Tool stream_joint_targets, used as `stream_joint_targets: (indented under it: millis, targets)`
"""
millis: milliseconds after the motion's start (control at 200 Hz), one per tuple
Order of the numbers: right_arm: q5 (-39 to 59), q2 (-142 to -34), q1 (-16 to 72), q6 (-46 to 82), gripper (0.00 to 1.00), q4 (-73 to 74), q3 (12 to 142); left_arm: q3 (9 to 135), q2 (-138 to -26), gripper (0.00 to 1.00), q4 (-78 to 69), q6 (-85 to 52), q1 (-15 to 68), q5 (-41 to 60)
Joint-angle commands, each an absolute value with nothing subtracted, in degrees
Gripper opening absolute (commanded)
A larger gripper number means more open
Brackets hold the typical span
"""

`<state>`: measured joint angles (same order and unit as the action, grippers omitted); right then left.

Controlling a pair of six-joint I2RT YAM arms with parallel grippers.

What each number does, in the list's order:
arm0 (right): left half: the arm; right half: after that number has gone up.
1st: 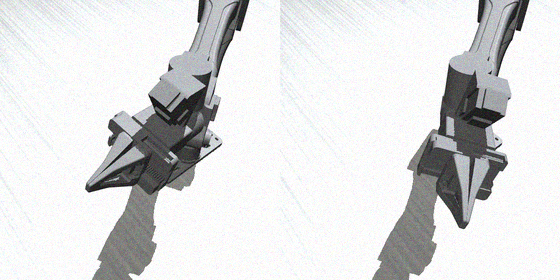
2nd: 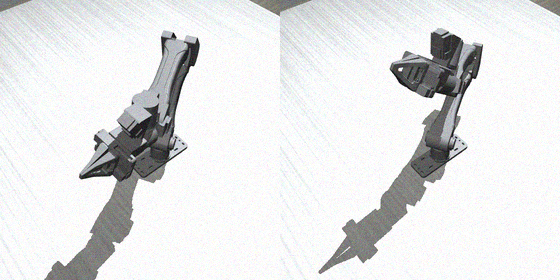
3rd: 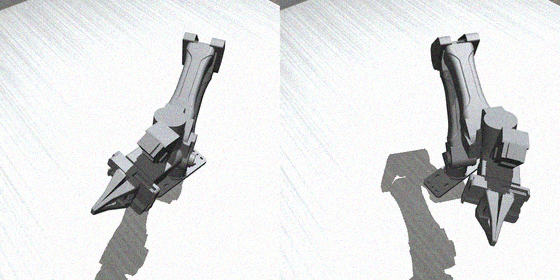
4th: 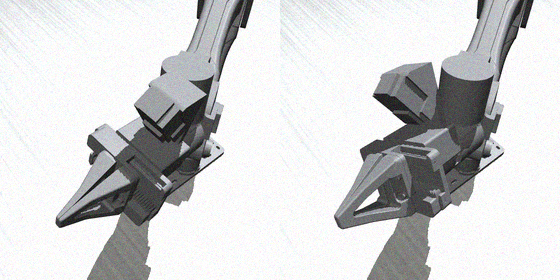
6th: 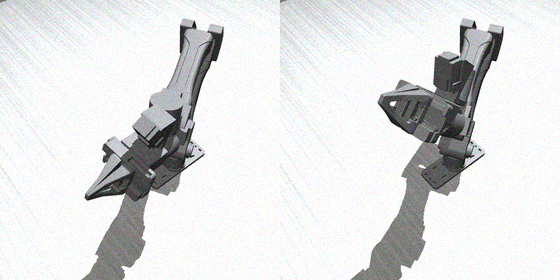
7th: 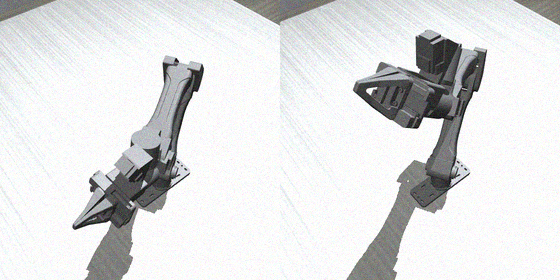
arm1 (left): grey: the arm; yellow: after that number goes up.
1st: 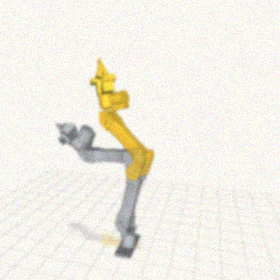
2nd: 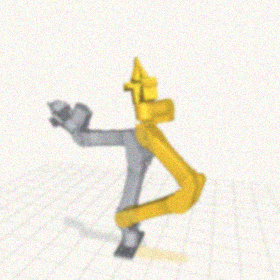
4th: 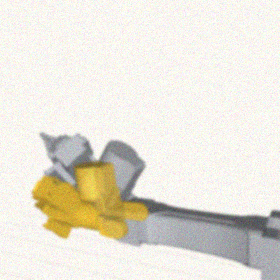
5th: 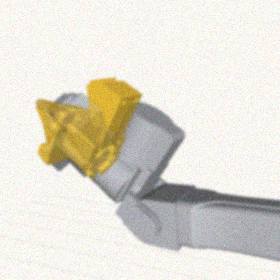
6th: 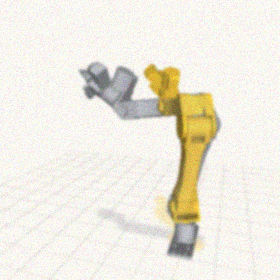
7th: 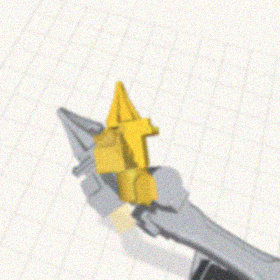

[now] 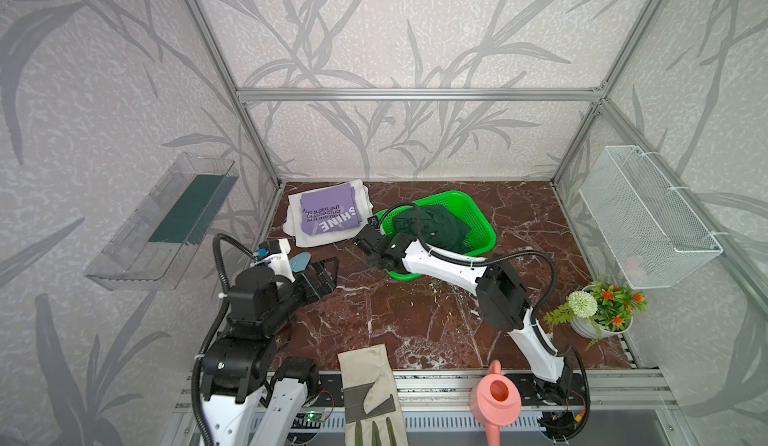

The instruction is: Fold and stack the t-shirts

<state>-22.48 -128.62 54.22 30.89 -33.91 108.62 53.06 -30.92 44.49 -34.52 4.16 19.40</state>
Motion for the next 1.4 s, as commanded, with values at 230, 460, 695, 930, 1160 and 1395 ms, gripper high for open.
stream_joint_targets:
  millis: [230, 460, 695, 930, 1160, 1395]
  targets:
    - [-15.75, -128.36, 36.19, 20.9, 0.16, -30.56, 108.47, 47.49, -46.87, 0.99, 20.48, -34.56, 7.54, 27.37]
    - [-14.14, -136.05, 26.98, 16.46, 0.16, -34.72, 120.47, 56.11, -63.31, 0.99, 16.75, -28.77, 13.86, 26.28]
    - [-12.01, -143.85, 19.29, 11.88, 0.16, -39.73, 133.1, 60.03, -73.31, 0.99, 8.57, -28.61, 16.4, 29.68]
    - [-11.69, -149.09, 14.07, 9.45, 0.16, -43.61, 142.01, 66.6, -82.99, 0.99, 6.21, -23.75, 20.88, 31.37]
    - [-11.59, -150.1, 10.45, 8.28, 0.16, -43.79, 142.47, 74.9, -91.8, 0.99, 6.58, -21.82, 21.77, 34.09]
    - [-11.4, -151.02, 8.77, 6.67, 0.17, -44.78, 144.83, 78.13, -95.37, 0.99, 7.63, -20.48, 22.36, 34.8]
